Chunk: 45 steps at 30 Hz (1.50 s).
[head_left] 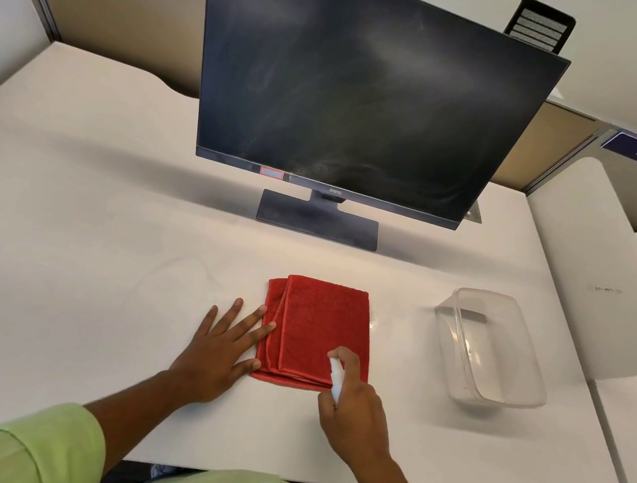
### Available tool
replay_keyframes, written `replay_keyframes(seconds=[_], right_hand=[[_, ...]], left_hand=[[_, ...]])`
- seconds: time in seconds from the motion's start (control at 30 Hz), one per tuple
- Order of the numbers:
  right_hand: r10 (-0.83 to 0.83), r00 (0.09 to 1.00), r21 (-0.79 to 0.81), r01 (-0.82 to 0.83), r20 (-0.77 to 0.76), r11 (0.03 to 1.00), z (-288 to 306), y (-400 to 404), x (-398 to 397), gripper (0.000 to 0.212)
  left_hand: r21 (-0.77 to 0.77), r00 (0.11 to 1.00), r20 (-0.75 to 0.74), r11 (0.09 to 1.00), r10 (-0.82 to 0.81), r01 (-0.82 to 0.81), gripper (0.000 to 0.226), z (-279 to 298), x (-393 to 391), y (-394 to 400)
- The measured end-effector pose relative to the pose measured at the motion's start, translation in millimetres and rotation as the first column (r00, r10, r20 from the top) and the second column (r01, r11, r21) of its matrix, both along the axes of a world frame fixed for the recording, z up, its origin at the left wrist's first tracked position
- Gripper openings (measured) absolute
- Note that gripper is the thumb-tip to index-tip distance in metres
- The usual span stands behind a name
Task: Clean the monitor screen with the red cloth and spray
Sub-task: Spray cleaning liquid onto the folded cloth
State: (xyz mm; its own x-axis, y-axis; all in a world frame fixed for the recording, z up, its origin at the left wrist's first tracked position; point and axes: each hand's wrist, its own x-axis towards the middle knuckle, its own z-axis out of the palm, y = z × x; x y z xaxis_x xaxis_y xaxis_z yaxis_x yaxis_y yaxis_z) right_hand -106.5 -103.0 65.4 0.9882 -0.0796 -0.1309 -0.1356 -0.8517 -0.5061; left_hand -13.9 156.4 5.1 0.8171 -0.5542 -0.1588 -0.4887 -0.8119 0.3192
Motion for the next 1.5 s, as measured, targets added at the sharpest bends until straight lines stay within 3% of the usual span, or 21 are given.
replay_keyframes(seconds=[0.2, 0.4, 0.6, 0.97, 1.13, 1.27, 1.5], right_hand=[[-0.130, 0.991, -0.042, 0.130, 0.025, 0.991, 7.9, -33.2, -1.0, 0.046], [-0.199, 0.980, -0.050, 0.198, 0.001, 0.979, 8.5, -50.4, 2.0, 0.063], [-0.228, 0.973, -0.006, 0.228, 0.020, 0.974, 9.5, -45.0, 10.1, 0.055], [-0.155, 0.981, 0.055, 0.150, 0.117, 0.987, 30.3, -12.9, 56.3, 0.056], [-0.076, 0.992, 0.049, 0.072, 0.102, 0.996, 27.0, 0.0, 64.4, 0.049], [-0.040, 0.995, 0.032, 0.037, 0.086, 0.999, 14.0, -3.0, 56.1, 0.057], [-0.165, 0.979, 0.048, 0.161, 0.115, 0.986, 5.0, -38.2, 44.4, 0.067]], left_hand=[[0.009, 1.000, -0.006, 1.000, 0.000, 0.000, 0.064, -0.5, 1.0, -0.2], [0.008, 1.000, -0.008, 1.000, 0.000, 0.000, 0.064, -0.1, 0.7, 0.2], [0.034, 1.000, -0.022, 0.999, 0.005, -0.004, 0.065, 4.3, 0.4, -1.7], [0.032, 0.999, -0.035, 0.999, 0.004, -0.003, 0.065, 8.8, -0.3, -2.3], [0.043, 1.000, -0.028, 0.999, -0.001, 0.003, 0.065, 7.1, -0.6, -1.4], [0.043, 1.000, -0.021, 0.999, -0.001, 0.002, 0.065, 4.5, 0.0, -1.2], [0.036, 1.000, -0.013, 0.999, 0.004, -0.003, 0.064, 0.7, -0.5, 0.0]])
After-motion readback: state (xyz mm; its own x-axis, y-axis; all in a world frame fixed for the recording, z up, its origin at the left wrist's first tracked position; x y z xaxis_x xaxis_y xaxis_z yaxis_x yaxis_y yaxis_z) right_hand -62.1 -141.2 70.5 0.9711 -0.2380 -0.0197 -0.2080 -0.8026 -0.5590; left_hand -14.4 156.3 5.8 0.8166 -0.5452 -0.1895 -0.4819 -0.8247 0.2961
